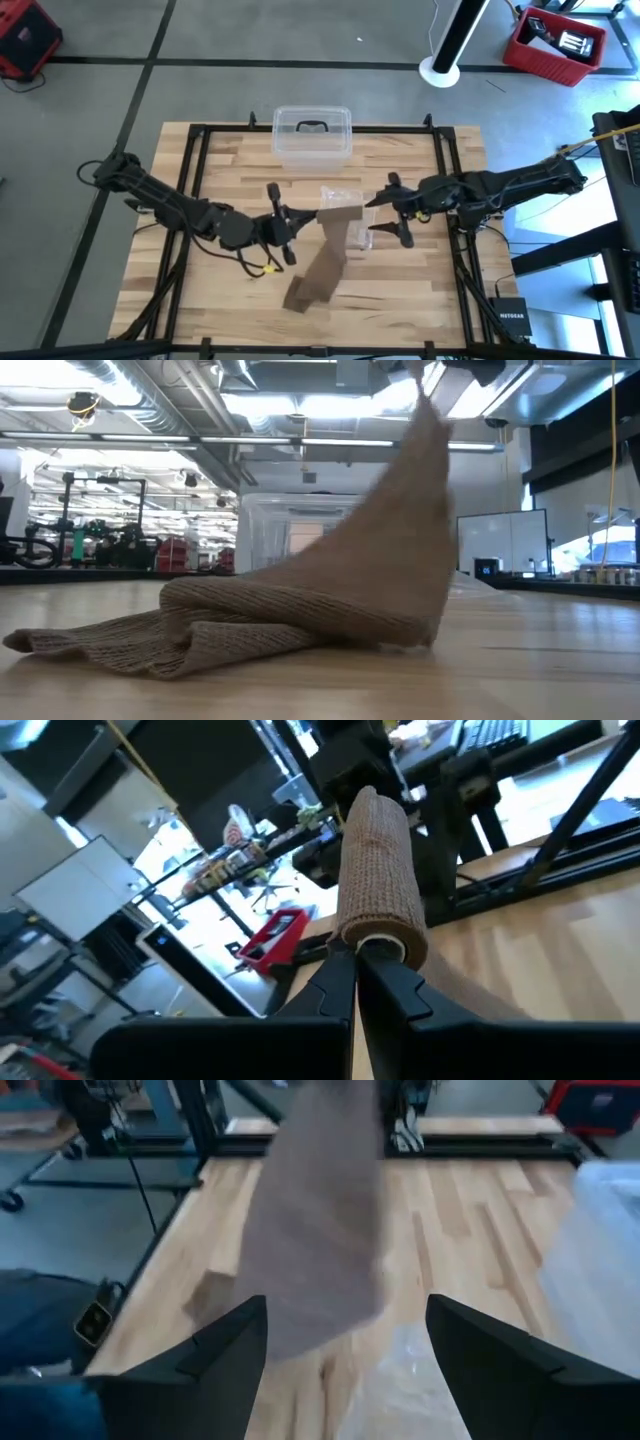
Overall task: Roll bandage
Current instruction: Roll the brown bandage
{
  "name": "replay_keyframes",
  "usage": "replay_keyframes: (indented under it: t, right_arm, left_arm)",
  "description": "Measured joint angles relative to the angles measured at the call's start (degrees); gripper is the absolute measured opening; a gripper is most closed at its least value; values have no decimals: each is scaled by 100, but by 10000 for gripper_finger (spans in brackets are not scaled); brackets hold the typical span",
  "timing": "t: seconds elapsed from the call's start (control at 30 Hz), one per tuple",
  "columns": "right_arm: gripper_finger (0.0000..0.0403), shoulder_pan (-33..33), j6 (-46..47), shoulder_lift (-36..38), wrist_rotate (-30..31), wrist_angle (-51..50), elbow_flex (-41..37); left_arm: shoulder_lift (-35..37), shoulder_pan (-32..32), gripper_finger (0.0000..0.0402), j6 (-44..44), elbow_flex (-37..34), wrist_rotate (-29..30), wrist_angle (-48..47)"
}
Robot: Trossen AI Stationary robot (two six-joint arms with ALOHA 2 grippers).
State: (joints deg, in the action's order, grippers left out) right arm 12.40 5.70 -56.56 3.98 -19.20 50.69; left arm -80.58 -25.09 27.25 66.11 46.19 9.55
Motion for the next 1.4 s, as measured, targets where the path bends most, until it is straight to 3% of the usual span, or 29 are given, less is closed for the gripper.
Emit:
replay_keyframes:
  t: [0.2,0.37,0.57,0.7,0.97,1.4]
  right_arm:
    - [276,-1,-256,-296,5,-166,-16]
    - [276,-4,-448,14,4,34,-378]
    - [276,2,-242,617,7,1347,-1045]
    - [276,2,-121,779,-45,2366,-1037]
    - [276,89,-117,487,-401,2889,-1039]
    - [276,346,-435,77,-97,3322,-1039]
  left_arm:
    - [0,79,0,-117,0,-251,-14]
    - [-1,-44,0,-368,0,-259,-445]
    - [0,-137,0,-449,-5,-279,-656]
    - [-2,-150,0,-453,-4,-790,-696]
    - [-2,-87,0,-410,-7,-891,-639]
    - [-2,16,0,-565,-7,-903,-546]
